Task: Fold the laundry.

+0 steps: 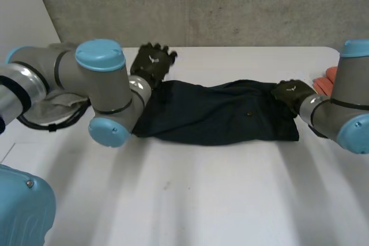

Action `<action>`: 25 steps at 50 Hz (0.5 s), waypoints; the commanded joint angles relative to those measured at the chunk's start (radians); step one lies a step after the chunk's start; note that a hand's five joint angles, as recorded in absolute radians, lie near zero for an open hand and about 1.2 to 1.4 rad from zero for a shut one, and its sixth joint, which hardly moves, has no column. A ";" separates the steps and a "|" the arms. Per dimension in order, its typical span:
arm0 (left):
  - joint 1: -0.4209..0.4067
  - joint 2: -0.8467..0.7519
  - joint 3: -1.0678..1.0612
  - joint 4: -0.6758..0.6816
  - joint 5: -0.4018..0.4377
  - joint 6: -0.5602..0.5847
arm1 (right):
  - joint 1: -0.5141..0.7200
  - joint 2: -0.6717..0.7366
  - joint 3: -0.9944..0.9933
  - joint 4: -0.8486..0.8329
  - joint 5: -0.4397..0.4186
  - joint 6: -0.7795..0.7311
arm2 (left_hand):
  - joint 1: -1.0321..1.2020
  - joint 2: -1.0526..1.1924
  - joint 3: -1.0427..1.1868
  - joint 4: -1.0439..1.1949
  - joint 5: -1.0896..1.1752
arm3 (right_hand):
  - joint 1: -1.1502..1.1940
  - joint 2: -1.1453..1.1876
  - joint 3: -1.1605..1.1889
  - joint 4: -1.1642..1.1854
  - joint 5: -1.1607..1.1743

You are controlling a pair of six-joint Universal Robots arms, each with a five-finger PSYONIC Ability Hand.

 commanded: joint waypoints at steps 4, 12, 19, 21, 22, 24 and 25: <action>-0.015 -0.131 0.106 -0.087 -0.128 0.077 | -0.049 0.005 0.056 -0.013 -0.010 -0.056 | -0.013 -0.032 -0.034 -0.023 -0.046 | -0.046 -0.032 -0.033 -0.038 -0.047; -0.002 -0.226 0.223 -0.179 -0.366 0.273 | -0.057 0.002 0.063 -0.013 -0.010 -0.059 | -0.013 -0.032 -0.034 -0.023 -0.046 | -0.046 -0.032 -0.033 -0.038 -0.047; 0.023 -0.201 0.234 -0.221 -0.434 0.327 | -0.051 -0.006 0.070 -0.015 -0.007 -0.065 | -0.013 -0.032 -0.034 -0.023 -0.046 | -0.046 -0.032 -0.033 -0.038 -0.047; 0.041 -0.161 0.217 -0.192 -0.438 0.309 | -0.051 -0.007 0.073 -0.016 -0.007 -0.075 | -0.013 -0.032 -0.034 -0.023 -0.046 | -0.046 -0.032 -0.033 -0.038 -0.047; 0.046 -0.148 0.209 -0.181 -0.437 0.300 | -0.051 -0.009 0.073 -0.016 -0.007 -0.076 | -0.013 -0.032 -0.034 -0.023 -0.046 | -0.046 -0.032 -0.033 -0.038 -0.047; 0.049 -0.113 0.177 -0.155 -0.418 0.271 | -0.052 -0.010 0.077 -0.016 -0.005 -0.082 | -0.013 -0.032 -0.034 -0.023 -0.046 | -0.046 -0.032 -0.033 -0.038 -0.047; 0.048 -0.101 0.165 -0.149 -0.411 0.260 | -0.052 -0.012 0.079 -0.018 -0.005 -0.082 | -0.013 -0.032 -0.034 -0.023 -0.046 | -0.046 -0.032 -0.033 -0.038 -0.047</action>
